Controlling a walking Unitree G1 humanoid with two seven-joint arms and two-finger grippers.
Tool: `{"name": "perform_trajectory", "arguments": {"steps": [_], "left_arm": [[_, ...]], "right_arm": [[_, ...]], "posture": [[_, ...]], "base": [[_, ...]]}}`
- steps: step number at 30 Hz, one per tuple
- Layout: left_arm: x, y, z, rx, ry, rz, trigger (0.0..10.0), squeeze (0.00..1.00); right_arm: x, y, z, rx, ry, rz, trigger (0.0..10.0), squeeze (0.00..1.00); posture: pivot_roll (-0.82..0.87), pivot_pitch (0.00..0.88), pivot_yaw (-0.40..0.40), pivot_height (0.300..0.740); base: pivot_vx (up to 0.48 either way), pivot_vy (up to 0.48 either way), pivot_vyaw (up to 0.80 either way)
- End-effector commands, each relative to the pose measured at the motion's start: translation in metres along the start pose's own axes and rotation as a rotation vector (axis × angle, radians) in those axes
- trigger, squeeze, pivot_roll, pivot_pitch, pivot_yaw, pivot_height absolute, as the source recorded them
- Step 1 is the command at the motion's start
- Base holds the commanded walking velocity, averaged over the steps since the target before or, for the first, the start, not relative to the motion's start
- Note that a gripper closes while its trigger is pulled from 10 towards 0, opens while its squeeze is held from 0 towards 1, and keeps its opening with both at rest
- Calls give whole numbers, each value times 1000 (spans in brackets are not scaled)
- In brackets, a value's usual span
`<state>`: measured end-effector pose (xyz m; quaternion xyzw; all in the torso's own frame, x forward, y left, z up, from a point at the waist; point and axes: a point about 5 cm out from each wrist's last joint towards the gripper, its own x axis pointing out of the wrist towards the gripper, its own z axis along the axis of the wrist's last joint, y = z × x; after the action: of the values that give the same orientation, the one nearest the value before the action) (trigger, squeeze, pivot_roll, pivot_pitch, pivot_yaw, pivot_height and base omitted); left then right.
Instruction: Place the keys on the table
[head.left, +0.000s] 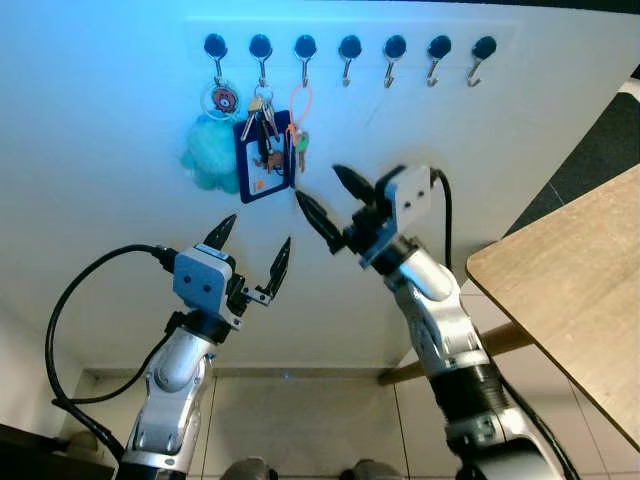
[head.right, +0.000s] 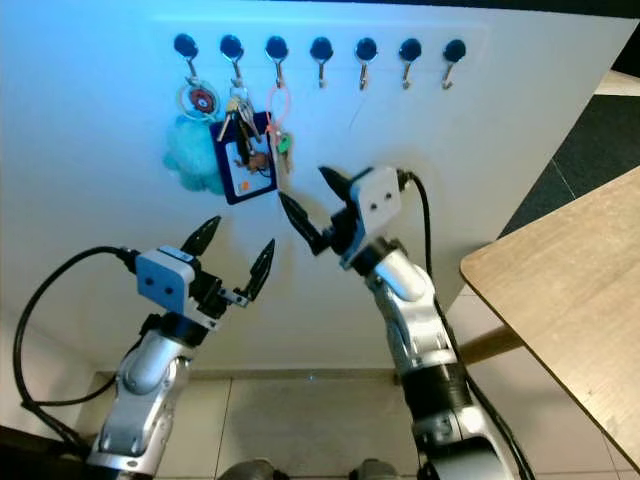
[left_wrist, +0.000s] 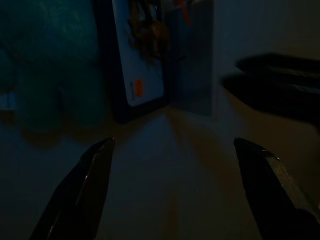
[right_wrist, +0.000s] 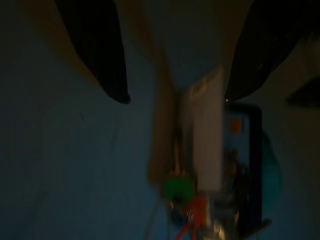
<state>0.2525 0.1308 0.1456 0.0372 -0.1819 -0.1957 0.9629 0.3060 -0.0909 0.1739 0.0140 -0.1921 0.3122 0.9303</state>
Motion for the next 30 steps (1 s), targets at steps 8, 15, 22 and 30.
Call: {"name": "perform_trajectory", "arguments": {"steps": [8, 15, 22, 30], "left_arm": [[4, -2, 1, 15, 3, -37, 10000, 0], [10, -3, 1, 12, -6, -49, 10000, 0], [11, -3, 2, 15, -14, -36, 10000, 0], [8, -2, 3, 19, -18, -29, 10000, 0]], "right_arm": [[-8, -6, 3, -46, -25, -61, 10000, 0], [17, -10, 10, -78, -44, -57, 10000, 0], [27, -10, 7, -56, -21, -8, 10000, 0], [31, 2, 9, -42, -37, 58, 10000, 0]], "posture": [[21, 99, -2, 740], [18, 92, -5, 740], [26, 90, -16, 740], [33, 91, -24, 740]], "base": [[0, 0, 0], [0, 0, 0], [0, 0, 0], [0, 0, 0]]}}
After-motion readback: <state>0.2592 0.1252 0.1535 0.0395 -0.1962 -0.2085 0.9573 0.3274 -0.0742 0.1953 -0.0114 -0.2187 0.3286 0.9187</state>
